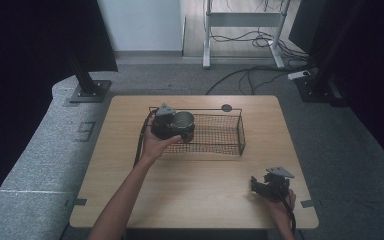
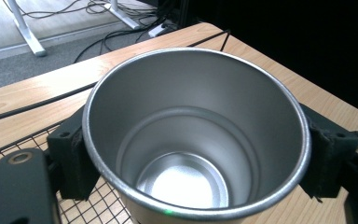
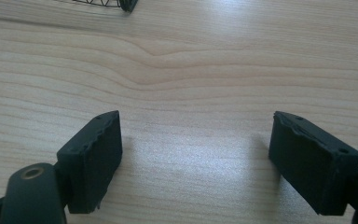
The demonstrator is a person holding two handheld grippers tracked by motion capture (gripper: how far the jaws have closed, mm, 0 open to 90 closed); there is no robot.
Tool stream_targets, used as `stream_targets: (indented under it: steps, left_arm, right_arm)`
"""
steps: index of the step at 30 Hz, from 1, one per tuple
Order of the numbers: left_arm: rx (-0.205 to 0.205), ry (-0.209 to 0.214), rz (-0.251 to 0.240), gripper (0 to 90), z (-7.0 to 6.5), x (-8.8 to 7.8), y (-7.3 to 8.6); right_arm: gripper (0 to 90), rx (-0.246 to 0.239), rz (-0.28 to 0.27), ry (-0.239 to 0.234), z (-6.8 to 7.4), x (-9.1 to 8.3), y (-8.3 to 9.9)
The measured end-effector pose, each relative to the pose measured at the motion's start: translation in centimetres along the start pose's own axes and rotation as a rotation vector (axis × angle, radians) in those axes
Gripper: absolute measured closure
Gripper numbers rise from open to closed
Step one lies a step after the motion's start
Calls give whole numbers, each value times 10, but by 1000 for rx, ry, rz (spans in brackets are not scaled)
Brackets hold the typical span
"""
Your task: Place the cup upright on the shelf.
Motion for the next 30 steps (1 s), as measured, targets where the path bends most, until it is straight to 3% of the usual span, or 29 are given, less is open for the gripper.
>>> stream_targets:
  steps: [14,30]
  left_arm:
    - [-5,-7,15,164,19,13,-1]
    - [2,-9,27,164,29,28,-8]
  right_arm:
    - [173,-1,1,-2,0,0,0]
    - [173,-3,0,-2,0,1,-1]
Point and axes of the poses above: each handheld gripper's, and its own axes: x roughly forward along the jaws, y roughly out of its underside, z roughly to its left, the point moved 10 cm from there along x, roughly forward along the jaws, and after that the axes turned 11 degrees about -y, right-handed, at the moved point
